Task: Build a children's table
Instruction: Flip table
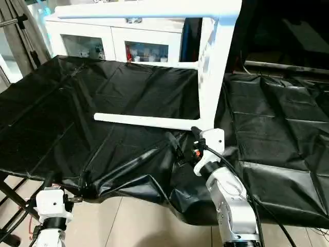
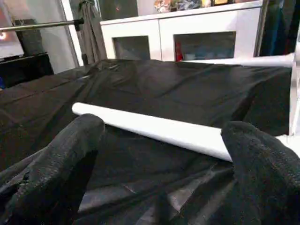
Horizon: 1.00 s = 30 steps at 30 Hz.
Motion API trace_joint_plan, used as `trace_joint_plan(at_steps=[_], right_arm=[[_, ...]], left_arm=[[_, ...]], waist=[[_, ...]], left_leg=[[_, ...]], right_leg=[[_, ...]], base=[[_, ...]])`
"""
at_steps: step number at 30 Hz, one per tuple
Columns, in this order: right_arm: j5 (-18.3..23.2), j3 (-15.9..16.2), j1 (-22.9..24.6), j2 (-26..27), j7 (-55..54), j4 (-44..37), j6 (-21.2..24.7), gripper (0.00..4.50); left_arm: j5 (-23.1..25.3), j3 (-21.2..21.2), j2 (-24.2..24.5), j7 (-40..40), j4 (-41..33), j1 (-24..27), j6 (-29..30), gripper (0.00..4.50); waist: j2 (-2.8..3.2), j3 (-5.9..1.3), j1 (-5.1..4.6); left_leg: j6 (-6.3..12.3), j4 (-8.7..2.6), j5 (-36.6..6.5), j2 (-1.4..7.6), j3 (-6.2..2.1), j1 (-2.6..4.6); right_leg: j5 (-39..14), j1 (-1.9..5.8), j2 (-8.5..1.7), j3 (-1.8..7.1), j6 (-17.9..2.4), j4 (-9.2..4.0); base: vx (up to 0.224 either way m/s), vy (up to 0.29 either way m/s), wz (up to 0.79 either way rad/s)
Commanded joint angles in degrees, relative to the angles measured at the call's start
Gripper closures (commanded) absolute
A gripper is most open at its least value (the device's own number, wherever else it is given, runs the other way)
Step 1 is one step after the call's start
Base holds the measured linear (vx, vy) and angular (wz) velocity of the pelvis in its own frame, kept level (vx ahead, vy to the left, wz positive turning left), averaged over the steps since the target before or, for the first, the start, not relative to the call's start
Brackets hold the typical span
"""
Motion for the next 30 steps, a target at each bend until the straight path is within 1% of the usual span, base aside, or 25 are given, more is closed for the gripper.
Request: trace_joint_plan(at_steps=[1, 9, 15, 23, 26, 30], right_arm=[[-0.12, -0.23, -0.62, -0.13, -0.18, -0.51, 0.4, 0.0], [-0.12, -0.23, -0.62, -0.13, -0.18, -0.51, 0.4, 0.0], [-0.12, -0.23, -0.62, -0.13, -0.18, -0.51, 0.4, 0.0], [-0.12, -0.23, -0.62, -0.13, -0.18, -0.51, 0.4, 0.0], [-0.12, -0.23, -0.62, -0.13, -0.18, -0.51, 0.4, 0.0], [-0.12, -0.23, -0.62, -0.13, -0.18, -0.51, 0.4, 0.0]], left_arm=[[-16.4, -10.43, 7.45, -16.2, -39.77, -23.96, 43.28, 0.06], [-16.4, -10.43, 7.45, -16.2, -39.77, -23.96, 43.28, 0.06], [-16.4, -10.43, 7.45, -16.2, -39.77, -23.96, 43.28, 0.06], [-16.4, -10.43, 7.45, -16.2, -39.77, -23.96, 43.28, 0.06], [-16.4, -10.43, 7.45, -16.2, -39.77, -23.96, 43.28, 0.06], [-16.4, -10.43, 7.45, -16.2, -39.77, -23.96, 43.28, 0.06]], waist=[[-0.27, -1.0, -0.16], [-0.36, -1.03, -0.13], [-0.38, -1.06, -0.1], [-0.39, -1.06, -0.07], [-0.44, -0.99, -0.12], [-0.43, -1.01, -0.09]], left_leg=[[1.32, -5.88, -16.04, 1.78, -0.16, -0.22], [1.36, -5.86, -16.12, 1.82, 0.03, -0.09], [1.66, -5.78, -15.2, 1.84, 0.11, -0.1], [1.74, -5.75, -15.03, 1.86, 0.16, -0.07], [1.65, -5.82, -15.62, 1.88, 0.17, -0.05], [1.6, -5.81, -15.38, 1.89, 0.19, -0.04]], right_leg=[[-5.6, 0.3, -2.13, 1.29, -6.82, -5.58], [-4.9, 0.18, -2.08, 1.57, -6.57, -5.56], [-3.39, 0.21, -2.05, 1.6, -6.63, -5.48], [-3.07, 0.21, -2.05, 1.63, -6.68, -5.45], [-3.93, 0.18, -2.06, 1.66, -6.61, -5.55], [-3.89, 0.18, -2.06, 1.67, -6.47, -5.54]], base=[[0.0, 0.0, 0.0], [0.0, 0.0, 0.0], [0.0, 0.0, 0.0], [0.0, 0.0, 0.0], [0.0, 0.0, 0.0], [0.0, 0.0, 0.0]])
